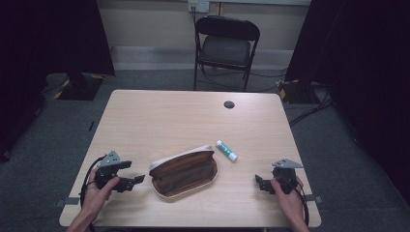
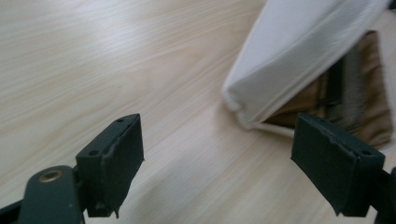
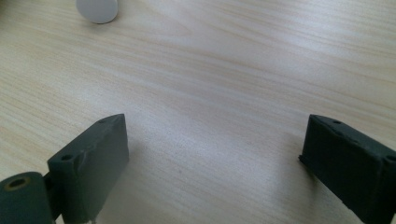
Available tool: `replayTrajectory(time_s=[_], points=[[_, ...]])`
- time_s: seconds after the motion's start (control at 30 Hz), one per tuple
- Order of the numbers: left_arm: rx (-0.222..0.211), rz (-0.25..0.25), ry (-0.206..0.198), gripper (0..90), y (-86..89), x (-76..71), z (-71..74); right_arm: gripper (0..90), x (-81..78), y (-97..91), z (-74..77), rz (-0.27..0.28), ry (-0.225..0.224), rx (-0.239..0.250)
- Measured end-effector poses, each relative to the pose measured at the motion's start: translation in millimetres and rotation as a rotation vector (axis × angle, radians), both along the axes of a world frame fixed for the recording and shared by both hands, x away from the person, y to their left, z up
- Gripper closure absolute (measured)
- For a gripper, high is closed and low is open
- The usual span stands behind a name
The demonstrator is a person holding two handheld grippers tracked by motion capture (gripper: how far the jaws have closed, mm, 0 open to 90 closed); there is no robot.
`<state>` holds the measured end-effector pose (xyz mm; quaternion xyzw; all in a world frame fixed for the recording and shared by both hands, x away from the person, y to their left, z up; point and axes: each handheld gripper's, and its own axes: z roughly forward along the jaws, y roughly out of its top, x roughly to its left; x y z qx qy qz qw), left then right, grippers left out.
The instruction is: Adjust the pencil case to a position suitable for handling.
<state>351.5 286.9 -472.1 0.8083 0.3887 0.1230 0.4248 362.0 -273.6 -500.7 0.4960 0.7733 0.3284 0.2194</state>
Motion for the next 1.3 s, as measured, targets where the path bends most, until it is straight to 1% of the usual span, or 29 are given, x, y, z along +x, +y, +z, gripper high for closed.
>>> replayTrajectory(time_s=[0.03, 0.1, 0.2, 0.23, 0.3, 0.33, 0.37, 0.4, 0.47, 0.5, 0.6, 0.63, 0.67, 0.73, 0.77, 0.9, 0.97, 1.03, 1.07, 1.13, 1.2, 1.3], points=[[0.005, 0.015, 0.009, 16.9, 2.5, 1.0, -1.8, 6.3, 0.0, 0.0, 0.0, 0.000, 0.000, 0.000], [0.034, 0.050, 0.016, 17.3, 6.2, 3.3, -6.2, 6.3, 0.0, 0.0, 0.0, 0.000, 0.000, 0.000], [0.066, 0.096, 0.027, 17.3, 12.2, 6.6, -12.2, 6.3, 0.0, 0.0, 0.0, 0.000, 0.000, 0.000], [0.071, 0.109, 0.029, 17.3, 14.2, 7.6, -13.9, 6.2, 0.2, 0.0, 0.0, 0.002, -0.002, -0.004], [0.081, 0.118, 0.040, 17.0, 18.9, 9.7, -16.0, 6.1, 0.3, -0.2, 0.0, 0.005, -0.001, -0.004], [0.090, 0.127, 0.036, 16.9, 21.2, 10.2, -17.1, 6.0, 0.6, -0.4, 0.1, 0.006, 0.001, 0.000], [0.083, 0.143, 0.015, 16.6, 22.5, 10.0, -18.3, 6.0, 0.7, -0.5, 0.0, 0.004, 0.002, 0.000], [0.090, 0.149, 0.005, 16.4, 24.5, 10.6, -18.4, 6.0, 0.8, -0.5, 0.0, 0.005, 0.001, -0.001], [0.096, 0.182, 0.014, 16.3, 26.6, 12.1, -19.7, 6.0, 0.8, -0.5, 0.0, 0.004, 0.002, 0.000], [0.102, 0.184, 0.011, 16.3, 26.6, 12.7, -20.9, 6.0, 0.8, -0.4, 0.0, 0.004, 0.002, 0.000], [0.138, 0.194, 0.016, 16.5, 24.2, 14.2, -25.5, 6.2, 0.9, -0.1, 0.1, 0.002, 0.003, 0.001], [0.152, 0.193, 0.012, 16.7, 22.6, 14.5, -27.0, 6.7, 1.0, 0.1, 0.2, 0.001, 0.002, 0.001], [0.177, 0.185, -0.003, 16.2, 21.3, 14.5, -27.2, 7.9, 1.1, 0.3, 0.2, 0.005, -0.002, -0.001], [0.156, 0.188, -0.010, 15.9, 18.8, 14.9, -28.7, 12.0, 0.5, 1.0, 0.5, 0.010, -0.007, 0.003], [0.154, 0.194, -0.013, 15.6, 18.8, 15.1, -29.3, 15.0, 0.2, 1.5, 0.8, 0.020, -0.016, 0.006], [0.152, 0.199, -0.016, 15.0, 18.9, 15.2, -29.9, 16.8, -0.4, 4.3, 1.4, 0.032, -0.027, 0.002], [0.152, 0.199, -0.016, 14.6, 18.9, 15.3, -30.0, 17.0, 0.0, 6.4, 2.8, 0.025, -0.035, -0.004], [0.151, 0.199, -0.017, 14.6, 18.8, 15.3, -30.1, 17.2, 0.9, 9.4, 4.1, 0.036, -0.037, 0.005], [0.152, 0.199, -0.017, 14.6, 18.9, 15.3, -30.1, 18.0, 2.3, 12.0, 4.3, 0.045, -0.018, 0.016], [0.151, 0.199, -0.017, 14.5, 18.8, 15.3, -30.1, 18.3, 3.3, 15.6, 4.9, 0.066, 0.004, 0.023], [0.151, 0.199, -0.018, 14.5, 18.8, 15.3, -30.1, 18.8, 3.1, 20.5, 7.4, 0.088, -0.008, 0.009], [0.151, 0.200, -0.018, 14.5, 18.8, 15.3, -30.2, 20.9, 2.6, 25.7, 12.3, 0.121, -0.028, 0.043]])
